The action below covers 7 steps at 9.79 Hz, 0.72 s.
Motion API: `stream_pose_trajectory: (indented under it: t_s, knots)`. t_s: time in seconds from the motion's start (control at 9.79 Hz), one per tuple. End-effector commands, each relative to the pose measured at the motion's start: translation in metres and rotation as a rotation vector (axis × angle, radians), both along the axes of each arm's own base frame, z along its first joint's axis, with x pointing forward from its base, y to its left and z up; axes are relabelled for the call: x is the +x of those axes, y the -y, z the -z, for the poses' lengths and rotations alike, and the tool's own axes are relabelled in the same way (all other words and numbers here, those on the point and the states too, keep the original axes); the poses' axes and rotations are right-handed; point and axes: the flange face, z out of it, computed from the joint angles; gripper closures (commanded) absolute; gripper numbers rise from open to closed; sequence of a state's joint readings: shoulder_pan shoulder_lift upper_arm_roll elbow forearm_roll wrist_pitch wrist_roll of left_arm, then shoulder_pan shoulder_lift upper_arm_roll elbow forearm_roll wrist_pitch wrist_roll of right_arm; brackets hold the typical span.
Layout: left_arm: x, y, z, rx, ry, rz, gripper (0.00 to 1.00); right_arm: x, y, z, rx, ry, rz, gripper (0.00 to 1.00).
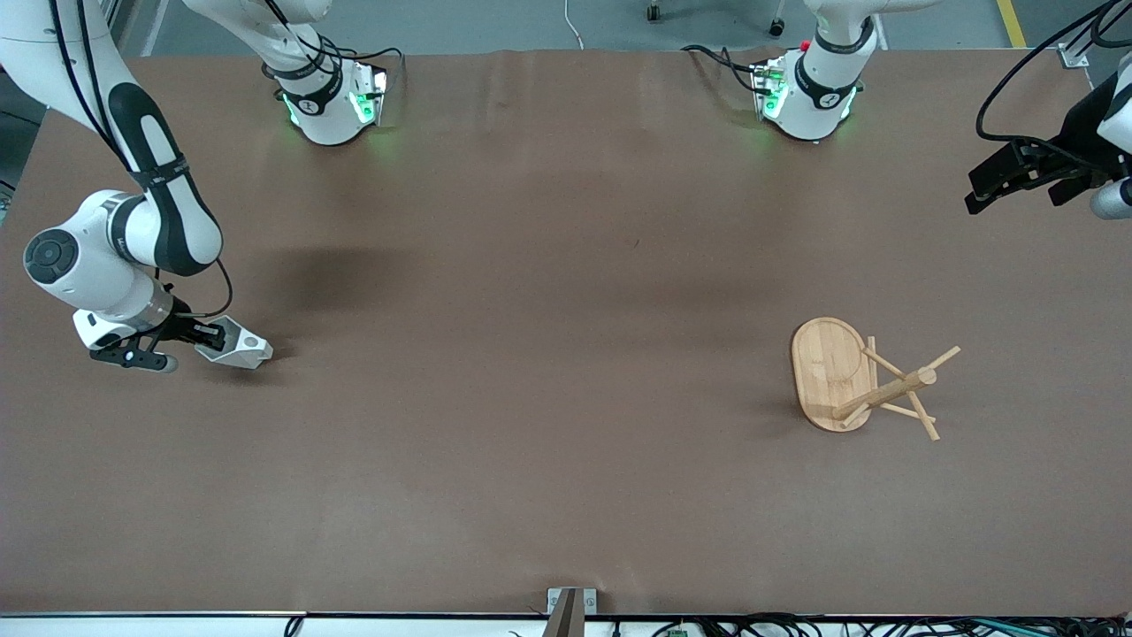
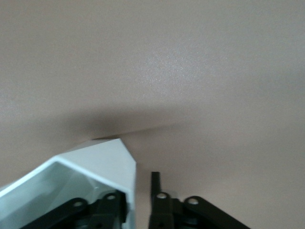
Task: Hang cup on rack
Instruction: 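Reach the right gripper down to the white cup and grasp it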
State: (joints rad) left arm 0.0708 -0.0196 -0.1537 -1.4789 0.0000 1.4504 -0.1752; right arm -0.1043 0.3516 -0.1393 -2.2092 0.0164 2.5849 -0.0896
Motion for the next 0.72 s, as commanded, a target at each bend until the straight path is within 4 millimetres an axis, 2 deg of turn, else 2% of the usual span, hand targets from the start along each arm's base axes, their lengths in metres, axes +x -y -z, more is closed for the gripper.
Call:
stream_pose_trajectory:
  t_s: [0.0,0.1,0.2,0.31,0.41,0.51,0.61]
  knots:
    - [0.000,0.002,0.017,0.004,-0.032,0.015,0.00,0.005,-0.005,-0.007,0.017,-0.044,-0.007,0.99]
    - [0.000,0.004,0.017,0.006,-0.032,0.018,0.00,0.016,-0.006,-0.022,0.031,-0.088,-0.012,0.99]
    - [0.000,0.008,0.021,0.029,-0.040,0.053,0.00,0.034,-0.007,-0.054,0.044,-0.130,-0.017,0.99]
    - [-0.002,0.020,0.024,0.058,-0.044,0.101,0.00,0.052,-0.013,-0.090,0.058,-0.180,-0.025,0.99]
    - [-0.002,0.022,0.025,0.059,-0.043,0.097,0.00,0.067,-0.032,-0.127,0.071,-0.195,-0.059,0.99]
    - [-0.002,0.023,0.027,0.056,-0.042,0.084,0.00,0.081,-0.059,-0.171,0.078,-0.172,-0.102,0.99]
    - [-0.001,0.022,0.028,0.047,-0.035,0.079,0.00,0.090,-0.091,-0.204,0.088,-0.175,-0.127,0.99]
